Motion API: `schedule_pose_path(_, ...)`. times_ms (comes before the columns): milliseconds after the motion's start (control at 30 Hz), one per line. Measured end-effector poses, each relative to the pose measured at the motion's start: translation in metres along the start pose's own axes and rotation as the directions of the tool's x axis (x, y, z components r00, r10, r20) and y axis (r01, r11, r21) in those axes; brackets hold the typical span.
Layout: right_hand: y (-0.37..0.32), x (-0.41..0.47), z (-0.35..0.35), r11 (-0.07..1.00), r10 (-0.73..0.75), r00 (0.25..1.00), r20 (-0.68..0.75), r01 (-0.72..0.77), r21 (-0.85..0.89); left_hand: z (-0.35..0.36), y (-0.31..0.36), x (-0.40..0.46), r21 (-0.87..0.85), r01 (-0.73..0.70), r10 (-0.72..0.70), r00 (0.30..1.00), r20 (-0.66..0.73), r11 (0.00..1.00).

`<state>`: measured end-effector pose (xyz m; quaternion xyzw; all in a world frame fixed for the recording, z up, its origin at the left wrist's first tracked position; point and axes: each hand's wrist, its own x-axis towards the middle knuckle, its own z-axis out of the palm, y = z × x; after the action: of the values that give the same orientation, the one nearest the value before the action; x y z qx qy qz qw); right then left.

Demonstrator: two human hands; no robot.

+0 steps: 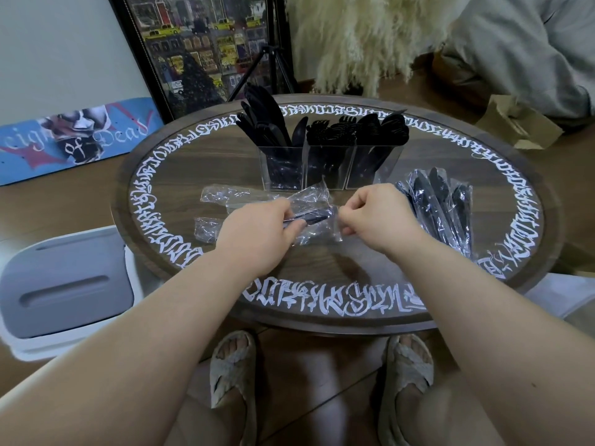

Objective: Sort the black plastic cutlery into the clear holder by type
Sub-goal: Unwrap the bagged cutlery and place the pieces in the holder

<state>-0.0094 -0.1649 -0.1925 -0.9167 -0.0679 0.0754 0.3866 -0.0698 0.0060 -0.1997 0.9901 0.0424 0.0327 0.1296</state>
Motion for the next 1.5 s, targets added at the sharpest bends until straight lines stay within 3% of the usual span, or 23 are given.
schedule_pose_path(133, 0.008, 0.005, -0.004, 0.996, 0.027, 1.000, -0.014, -0.025, 0.083, 0.000, -0.002, -0.002, -0.043, -0.023, 0.024, 0.999, 0.039, 0.999)
schedule_pose_path(233, 0.013, 0.008, -0.004, 1.000, 0.005, 0.998, -0.056, -0.005, -0.013, 0.000, -0.002, -0.002, -0.058, -0.021, 0.024, 0.999, 0.047, 0.998)
schedule_pose_path(333, 0.010, 0.008, -0.010, 0.990, -0.080, 0.975, -0.209, 0.053, -0.133, -0.002, -0.003, -0.001, -0.042, 0.005, -0.004, 1.000, 0.031, 0.999)
schedule_pose_path(400, 0.003, 0.001, -0.012, 0.981, -0.191, 0.930, -0.315, 0.175, -0.079, -0.001, -0.005, -0.001, -0.022, 0.026, -0.026, 0.999, 0.028, 0.999)
schedule_pose_path(467, -0.005, -0.008, -0.009, 0.956, -0.282, 0.921, -0.270, 0.292, -0.003, 0.000, -0.006, -0.001, -0.009, 0.037, -0.036, 0.999, 0.033, 0.999)
schedule_pose_path(633, -0.007, -0.016, 0.002, 0.941, -0.337, 0.939, -0.062, 0.338, 0.003, -0.001, -0.004, 0.000, -0.006, 0.044, -0.044, 0.999, 0.018, 0.999)
schedule_pose_path(733, -0.006, -0.012, 0.004, 0.961, -0.269, 0.963, 0.024, 0.270, -0.063, -0.003, -0.002, -0.002, -0.050, 0.026, -0.025, 1.000, 0.012, 0.998)
schedule_pose_path(800, -0.004, -0.008, 0.003, 0.977, -0.203, 0.979, -0.018, 0.201, -0.075, -0.004, -0.001, -0.003, -0.085, 0.010, -0.009, 1.000, 0.010, 0.996)
schedule_pose_path(867, -0.003, -0.005, 0.000, 0.995, -0.103, 0.991, -0.084, 0.104, 0.002, -0.004, -0.001, -0.003, -0.123, 0.005, -0.005, 1.000, -0.005, 0.992)
schedule_pose_path(967, -0.001, -0.002, -0.003, 0.988, -0.006, 1.000, -0.025, 0.010, 0.153, -0.005, -0.003, -0.003, -0.147, -0.006, 0.000, 0.999, -0.036, 0.989)
schedule_pose_path(1500, -0.002, -0.003, -0.002, 0.894, 0.058, 0.983, 0.171, -0.128, 0.430, -0.006, 0.001, -0.005, -0.197, -0.029, 0.031, 1.000, 0.004, 0.980)
